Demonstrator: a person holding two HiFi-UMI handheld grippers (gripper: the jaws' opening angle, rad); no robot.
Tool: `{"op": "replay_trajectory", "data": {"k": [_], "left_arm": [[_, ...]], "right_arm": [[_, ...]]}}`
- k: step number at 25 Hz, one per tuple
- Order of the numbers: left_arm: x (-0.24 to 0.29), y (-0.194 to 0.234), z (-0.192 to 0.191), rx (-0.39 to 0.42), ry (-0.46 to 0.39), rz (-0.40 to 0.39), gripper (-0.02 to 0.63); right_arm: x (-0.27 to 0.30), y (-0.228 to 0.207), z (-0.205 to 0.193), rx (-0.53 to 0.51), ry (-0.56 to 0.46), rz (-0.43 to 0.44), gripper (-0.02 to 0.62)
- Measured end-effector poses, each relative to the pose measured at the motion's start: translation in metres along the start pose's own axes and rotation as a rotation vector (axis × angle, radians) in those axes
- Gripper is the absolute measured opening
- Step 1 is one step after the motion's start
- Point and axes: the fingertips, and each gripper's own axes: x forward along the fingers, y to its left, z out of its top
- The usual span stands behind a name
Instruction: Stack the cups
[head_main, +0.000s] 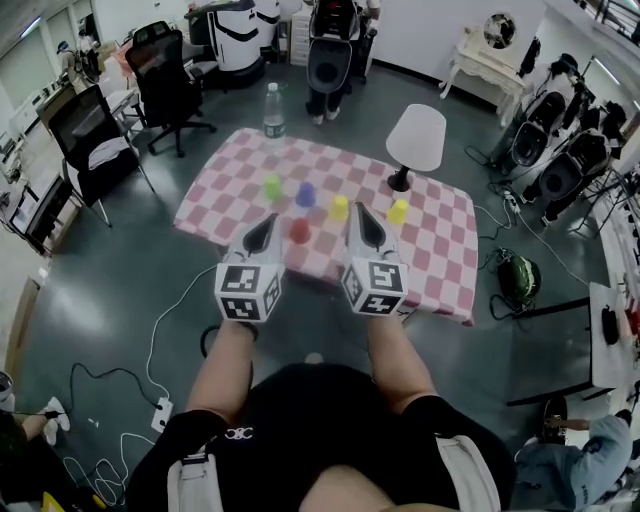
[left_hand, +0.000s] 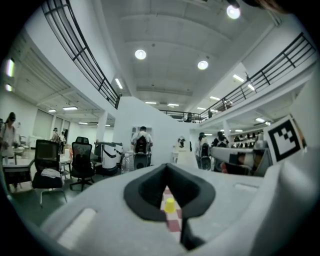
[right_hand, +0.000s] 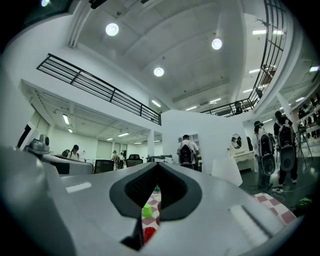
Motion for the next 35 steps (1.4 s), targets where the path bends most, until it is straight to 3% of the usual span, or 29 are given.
{"op": "replay_trajectory", "data": {"k": [8, 19, 25, 28, 35], "left_arm": [[0.052, 0.007, -0.008, -0.013, 0.024, -0.053, -0.002], [0.114, 0.013, -0.009, 0.017, 0.049, -0.258, -0.002], [0.128, 0.028, -0.010, 0.014, 0.062, -0.341, -0.002], [0.132, 0.035, -0.015, 0.010, 0.071, -0.370, -0.002], [0.142, 0.055, -0.029, 0.000, 0.096, -0.422, -0.002]], "right_arm": [[0.036, -0.025, -0.012, -0.011, 0.031, -0.035, -0.003], [0.059, -0.049, -0.023, -0.003, 0.030, -0.223, -0.003], [0.074, -0.037, -0.025, -0.002, 0.015, -0.262, -0.005], [0.084, -0.026, -0.032, 0.021, 0.019, -0.215, 0.146], [0.102, -0.005, -0.071, 0.008, 0.122, -0.210, 0.193]]}}
